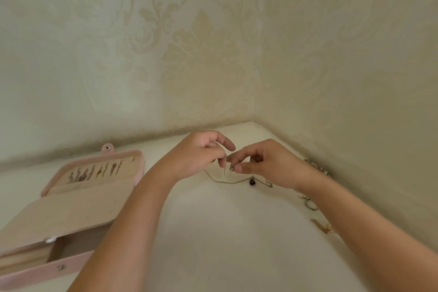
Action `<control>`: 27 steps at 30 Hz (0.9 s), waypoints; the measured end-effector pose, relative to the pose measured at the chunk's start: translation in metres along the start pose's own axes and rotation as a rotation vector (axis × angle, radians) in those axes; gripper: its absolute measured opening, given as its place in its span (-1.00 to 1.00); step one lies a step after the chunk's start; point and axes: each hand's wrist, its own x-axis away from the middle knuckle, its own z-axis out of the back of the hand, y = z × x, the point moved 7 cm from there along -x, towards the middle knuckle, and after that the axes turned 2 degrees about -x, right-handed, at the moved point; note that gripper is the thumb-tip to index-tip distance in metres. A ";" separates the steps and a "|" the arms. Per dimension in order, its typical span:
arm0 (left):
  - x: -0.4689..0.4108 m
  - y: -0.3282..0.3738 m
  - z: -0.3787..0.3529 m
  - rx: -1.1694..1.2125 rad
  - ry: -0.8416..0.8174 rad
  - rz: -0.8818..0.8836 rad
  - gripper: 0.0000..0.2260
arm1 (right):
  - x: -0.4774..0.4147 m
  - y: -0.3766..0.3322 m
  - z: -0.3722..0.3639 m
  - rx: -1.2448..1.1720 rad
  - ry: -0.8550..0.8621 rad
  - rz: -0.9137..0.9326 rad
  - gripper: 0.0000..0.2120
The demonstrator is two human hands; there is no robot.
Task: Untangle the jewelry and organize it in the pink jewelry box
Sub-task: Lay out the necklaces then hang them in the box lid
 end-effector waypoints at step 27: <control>-0.004 -0.010 0.008 0.032 0.051 -0.005 -0.91 | 0.010 -0.020 0.006 0.105 0.088 0.074 -0.91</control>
